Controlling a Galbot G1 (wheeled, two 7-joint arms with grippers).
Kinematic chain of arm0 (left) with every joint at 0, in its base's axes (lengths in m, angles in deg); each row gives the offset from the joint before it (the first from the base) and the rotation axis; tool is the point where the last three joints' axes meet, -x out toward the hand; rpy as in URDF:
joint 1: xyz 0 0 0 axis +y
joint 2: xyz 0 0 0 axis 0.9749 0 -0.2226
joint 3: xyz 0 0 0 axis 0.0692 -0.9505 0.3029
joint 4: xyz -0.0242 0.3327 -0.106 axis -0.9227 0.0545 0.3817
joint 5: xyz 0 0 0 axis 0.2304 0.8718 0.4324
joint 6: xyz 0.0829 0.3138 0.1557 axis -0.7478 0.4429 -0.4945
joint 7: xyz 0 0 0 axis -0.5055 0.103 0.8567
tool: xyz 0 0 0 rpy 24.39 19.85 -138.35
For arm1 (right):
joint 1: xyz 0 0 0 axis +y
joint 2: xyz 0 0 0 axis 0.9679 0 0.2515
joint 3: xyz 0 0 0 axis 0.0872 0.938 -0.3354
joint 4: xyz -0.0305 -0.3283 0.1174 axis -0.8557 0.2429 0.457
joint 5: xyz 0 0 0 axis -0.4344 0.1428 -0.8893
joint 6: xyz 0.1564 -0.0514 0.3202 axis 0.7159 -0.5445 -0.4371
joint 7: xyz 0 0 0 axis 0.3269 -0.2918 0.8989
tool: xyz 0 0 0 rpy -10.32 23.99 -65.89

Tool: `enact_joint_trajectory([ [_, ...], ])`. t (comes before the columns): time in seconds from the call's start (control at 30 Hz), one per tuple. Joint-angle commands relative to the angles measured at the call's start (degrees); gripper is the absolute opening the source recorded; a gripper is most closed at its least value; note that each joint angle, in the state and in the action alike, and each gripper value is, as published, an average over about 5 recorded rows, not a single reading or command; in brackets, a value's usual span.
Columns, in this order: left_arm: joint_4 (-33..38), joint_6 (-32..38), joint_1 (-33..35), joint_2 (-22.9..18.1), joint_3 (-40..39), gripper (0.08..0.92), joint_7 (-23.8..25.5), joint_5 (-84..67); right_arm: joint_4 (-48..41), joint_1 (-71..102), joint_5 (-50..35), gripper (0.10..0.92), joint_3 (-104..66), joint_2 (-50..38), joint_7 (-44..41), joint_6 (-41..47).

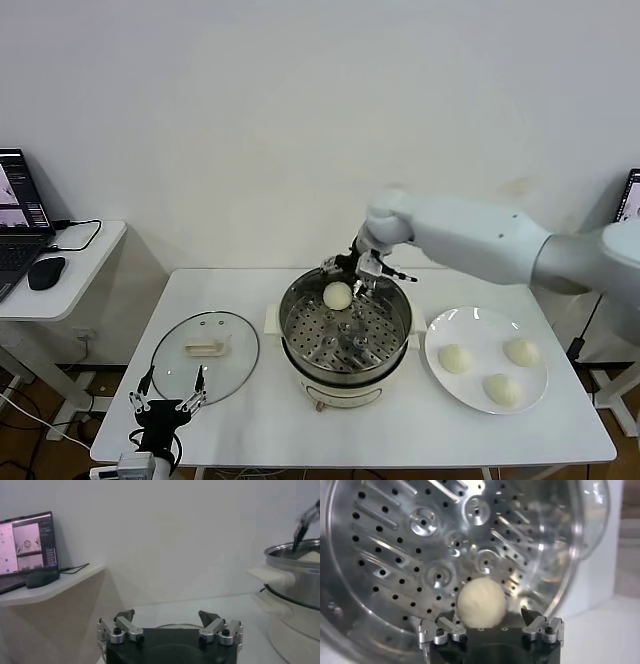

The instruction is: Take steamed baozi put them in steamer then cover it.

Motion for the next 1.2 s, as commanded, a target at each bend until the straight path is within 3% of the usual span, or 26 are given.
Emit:
enact_joint_trajectory([
  [0.03, 0.72, -0.48, 0.02, 0.23, -0.09, 0.823, 0.05, -0.04, 11.21, -12.7, -16.89, 0.823, 6.05, -8.27, -6.07, 18.6],
  [0.27, 1.08, -1.43, -0.34, 1.89, -0.78, 0.823, 0.17, -0.06, 25.14, -23.39, -24.66, 0.823, 14.4, -24.77, -5.97, 34.86],
  [0.43, 0.84, -1.43, -0.23, 2.59, -0.95, 0.823, 0.34, -0.1, 29.68, -26.15, -22.38, 0.823, 19.84, -34.28, -5.51, 36.26],
  [0.6, 0.93, -1.23, 0.16, 2.6, -0.98, 0.823, 0.46, 0.27, 28.85, -18.16, -15.32, 0.823, 17.79, -41.3, -4.77, 34.16],
  [0.87, 0.9, -1.11, 0.29, 1.69, -0.91, 0.823, 0.06, 0.71, 22.46, 12.44, -8.46, 0.823, -4.98, -44.68, -3.81, 32.21],
  [1.2, 0.57, -1.23, 0.18, 0.94, -0.48, 0.823, 0.14, 1.32, 12.74, 36.9, -0.72, 0.823, -24.93, -37.47, -2.06, 31.15],
])
